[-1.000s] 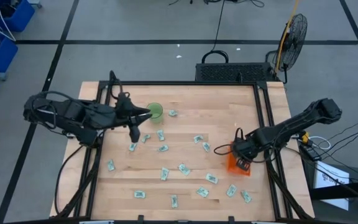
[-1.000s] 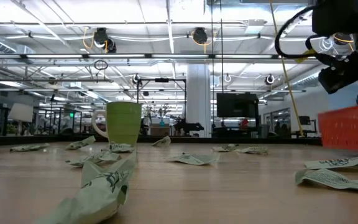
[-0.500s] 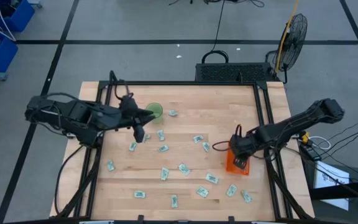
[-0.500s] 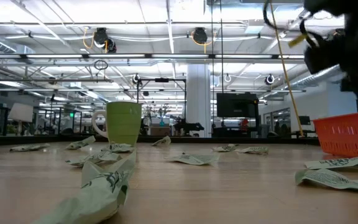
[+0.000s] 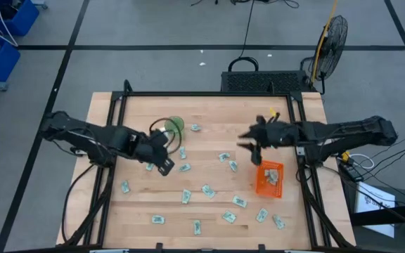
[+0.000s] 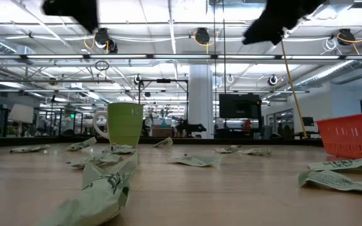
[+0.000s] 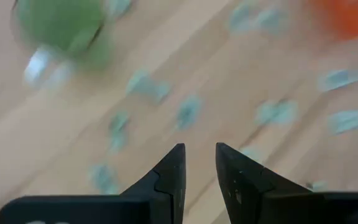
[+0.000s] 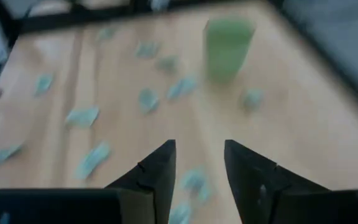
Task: Pick and place Stevia / Truvia into bins
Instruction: Put the stevia packet into the orange basket
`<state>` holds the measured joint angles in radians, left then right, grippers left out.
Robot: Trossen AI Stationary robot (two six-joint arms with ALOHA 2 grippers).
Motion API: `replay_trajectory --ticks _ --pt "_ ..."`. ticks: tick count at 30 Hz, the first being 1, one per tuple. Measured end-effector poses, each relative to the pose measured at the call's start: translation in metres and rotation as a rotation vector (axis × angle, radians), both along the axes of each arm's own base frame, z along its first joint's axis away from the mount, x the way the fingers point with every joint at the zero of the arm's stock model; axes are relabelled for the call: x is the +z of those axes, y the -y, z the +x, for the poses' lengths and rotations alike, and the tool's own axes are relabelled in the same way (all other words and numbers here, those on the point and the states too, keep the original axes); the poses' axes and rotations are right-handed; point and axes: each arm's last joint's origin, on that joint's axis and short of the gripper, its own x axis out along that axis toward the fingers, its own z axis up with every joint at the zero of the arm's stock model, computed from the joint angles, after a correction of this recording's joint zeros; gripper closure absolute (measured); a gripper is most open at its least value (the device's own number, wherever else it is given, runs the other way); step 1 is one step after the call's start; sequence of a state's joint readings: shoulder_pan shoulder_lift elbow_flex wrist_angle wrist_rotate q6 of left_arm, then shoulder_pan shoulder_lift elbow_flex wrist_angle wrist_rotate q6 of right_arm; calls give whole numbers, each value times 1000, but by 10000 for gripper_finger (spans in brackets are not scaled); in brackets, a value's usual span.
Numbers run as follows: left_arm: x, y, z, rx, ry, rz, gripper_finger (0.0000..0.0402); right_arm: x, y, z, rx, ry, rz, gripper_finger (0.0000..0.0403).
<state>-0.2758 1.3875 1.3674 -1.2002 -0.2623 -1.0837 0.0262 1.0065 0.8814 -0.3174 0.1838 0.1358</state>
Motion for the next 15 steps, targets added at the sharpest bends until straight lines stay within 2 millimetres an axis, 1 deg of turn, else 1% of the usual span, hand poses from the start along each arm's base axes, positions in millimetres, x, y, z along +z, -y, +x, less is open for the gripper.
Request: replay_trajectory --ticks 3,5,7,9,11,13,15 --pt "-17 3 -3 120 -185 8 309 14 15 6 -37 146 -64 264" --pt "-27 4 3 202 -238 9 309 23 22 8 -72 238 -75 265" --pt "-37 7 10 236 -276 -7 309 30 28 9 -98 317 -84 269" --pt "-47 9 16 314 -316 -30 309 36 31 4 -104 344 -109 271" --pt "-55 11 18 440 -381 -80 309 41 32 -3 -79 355 -156 272" --pt "-58 13 14 532 -500 -174 309 45 33 -12 -58 363 -177 272" --pt "-57 17 7 602 -602 -247 309 50 33 -20 -62 376 -181 273"
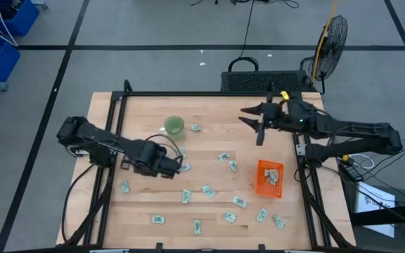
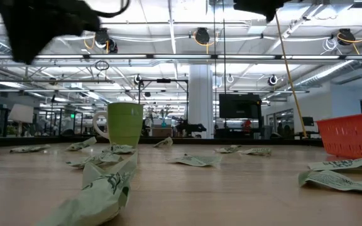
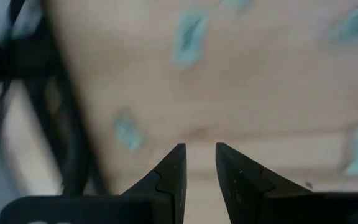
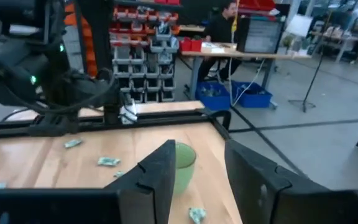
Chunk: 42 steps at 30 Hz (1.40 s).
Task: Pick and place Stevia / Truvia into bins
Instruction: Put the stevia packet into the orange basket
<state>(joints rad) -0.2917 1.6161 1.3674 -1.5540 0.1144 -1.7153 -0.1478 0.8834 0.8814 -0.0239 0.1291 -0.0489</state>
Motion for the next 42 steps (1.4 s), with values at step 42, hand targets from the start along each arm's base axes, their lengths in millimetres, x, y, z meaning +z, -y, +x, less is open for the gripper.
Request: replay_trajectory --ticks 42 --pt "-120 11 -131 169 169 9 309 -26 -11 -3 263 13 455 273"
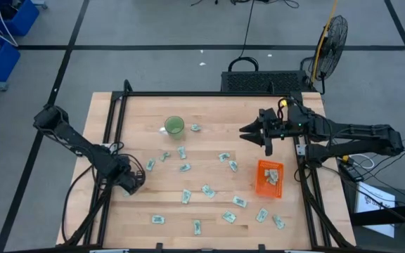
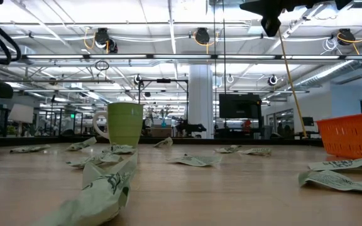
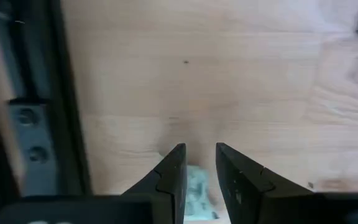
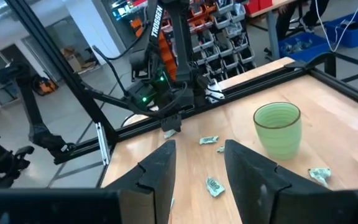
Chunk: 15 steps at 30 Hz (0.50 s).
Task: Pick and place Stevia / Truvia into bins
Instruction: Put the stevia packet into the orange basket
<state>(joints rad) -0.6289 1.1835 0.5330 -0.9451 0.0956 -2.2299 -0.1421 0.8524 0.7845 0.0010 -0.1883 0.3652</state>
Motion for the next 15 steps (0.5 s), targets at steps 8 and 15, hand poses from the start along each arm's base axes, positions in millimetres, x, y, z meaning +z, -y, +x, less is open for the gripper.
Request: replay_trajectory --ticks 8,15 --pt "9 7 4 -14 -31 -114 309 0 0 0 2 0 -11 273" --pt "14 10 7 37 -22 -132 309 0 0 0 3 0 -18 273"
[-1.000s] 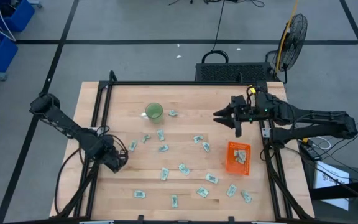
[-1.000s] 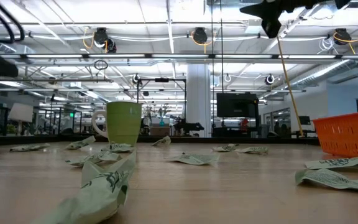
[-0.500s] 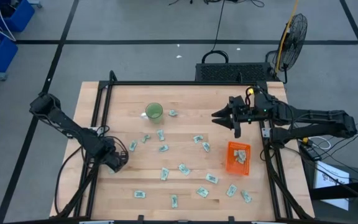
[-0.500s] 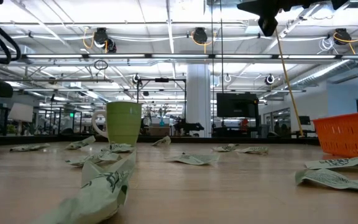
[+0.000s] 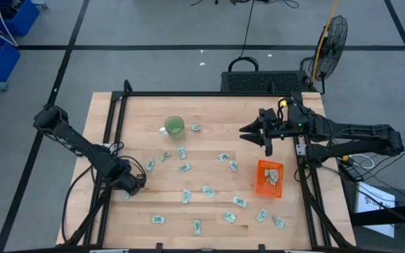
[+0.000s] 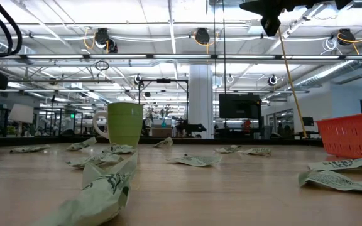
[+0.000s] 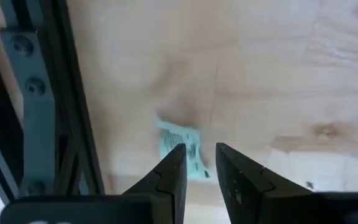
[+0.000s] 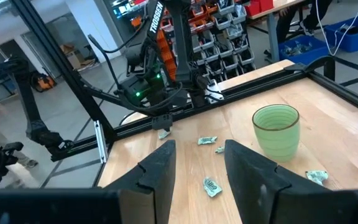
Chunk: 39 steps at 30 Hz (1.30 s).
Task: Pick and place Stevia / Truvia into bins
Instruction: Put the stevia packet into the orange basket
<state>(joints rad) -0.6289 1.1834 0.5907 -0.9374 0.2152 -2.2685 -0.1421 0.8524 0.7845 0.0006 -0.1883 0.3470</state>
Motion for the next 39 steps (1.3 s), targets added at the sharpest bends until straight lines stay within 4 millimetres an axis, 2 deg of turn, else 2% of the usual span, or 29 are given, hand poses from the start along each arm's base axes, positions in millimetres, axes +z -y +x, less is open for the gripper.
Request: replay_trajectory --ticks 5,20,23,26,29,31,33,36,39 --pt "0 8 1 63 -22 -65 309 0 0 0 0 0 0 273" --pt "-33 20 10 52 -139 85 310 0 0 0 0 3 -4 273" --pt "-34 21 12 37 -112 91 334 0 0 0 1 3 -4 273" --pt "-35 21 14 17 -83 88 386 0 0 0 1 3 -4 273" --pt "-34 21 15 16 -75 89 393 0 0 0 1 3 -4 273" --pt "-29 22 20 22 -50 95 397 0 0 0 0 3 -3 273" --pt "-21 24 32 40 55 148 397 0 0 0 -1 3 -3 273" --pt "5 29 59 57 298 234 399 1 0 0 -1 8 -2 273" --pt "34 26 87 60 516 358 399 2 0 0 -1 16 -3 273"
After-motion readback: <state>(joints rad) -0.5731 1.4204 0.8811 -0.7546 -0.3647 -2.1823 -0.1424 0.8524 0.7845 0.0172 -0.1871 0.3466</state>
